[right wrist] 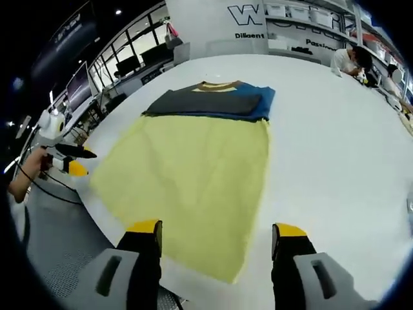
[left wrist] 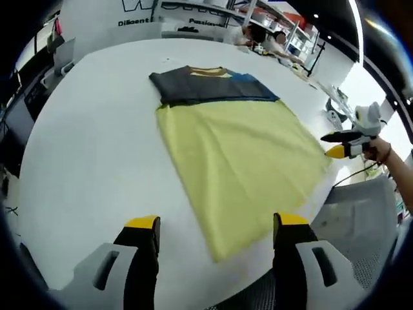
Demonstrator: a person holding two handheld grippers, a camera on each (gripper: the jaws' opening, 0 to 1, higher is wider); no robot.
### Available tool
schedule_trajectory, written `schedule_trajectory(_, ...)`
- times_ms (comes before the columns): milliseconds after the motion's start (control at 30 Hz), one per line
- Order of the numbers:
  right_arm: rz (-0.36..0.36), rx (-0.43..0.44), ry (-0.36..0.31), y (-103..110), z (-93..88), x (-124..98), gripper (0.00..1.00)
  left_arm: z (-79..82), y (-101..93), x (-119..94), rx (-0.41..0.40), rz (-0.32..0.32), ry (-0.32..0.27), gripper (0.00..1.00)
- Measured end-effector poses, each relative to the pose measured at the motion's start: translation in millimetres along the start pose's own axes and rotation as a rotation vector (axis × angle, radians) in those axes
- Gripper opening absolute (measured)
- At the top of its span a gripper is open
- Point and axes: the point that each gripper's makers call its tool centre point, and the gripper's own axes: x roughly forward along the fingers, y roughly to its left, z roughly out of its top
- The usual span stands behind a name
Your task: Fold the garment on the visible template until the final outline fits inside the template.
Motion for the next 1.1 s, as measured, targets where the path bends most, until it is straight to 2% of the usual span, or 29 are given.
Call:
schedule_trajectory(100, -0.025, 0.012, 0.010, -3, -5.2, -2, 0.59, -2.7, 1.1, 0, -0.009, 0.011, 0.011, 0.62)
schedule_trajectory(233, -0.055, 0.049, 0.029, -8, -16.0, -6, 0.50, -9.7, 1.1, 1, 0.001, 0.028, 0.039, 0.59)
schedule_trajectory(400, -0.077, 0.070, 0.040, -12, -25.0, -11, 0.44, -16.4, -2.3, 0, -0.015, 0.017, 0.049, 0.53)
schedule_trajectory(500, -0.099, 0.052, 0.056, -14, -29.0, -12, 0.40, -18.0, -5.3, 3, -0.005, 0.014, 0.042, 0.50)
schedule_trajectory(533, -0.101, 0.045, 0.065, -14, -30.9, -13, 0.38, -20.1, -6.4, 3, 0.001, 0.013, 0.055, 0.49)
schedule_trajectory(700, -0.111, 0.054, 0.084, -16, -36.5, -11, 0.30, -22.5, -9.7, 4, -0.003, 0.003, 0.061, 0.43)
schedule_trajectory(867, -0.140, 0.041, 0.096, -17, -37.9, -12, 0.14, -24.9, -8.6, 5, -0.010, 0.011, 0.063, 0.37)
schedule_trajectory(1100, -0.182, -0.006, 0.117, -18, -39.5, -11, 0.08, -32.8, -2.4, 3, 0.012, 0.051, 0.093, 0.25)
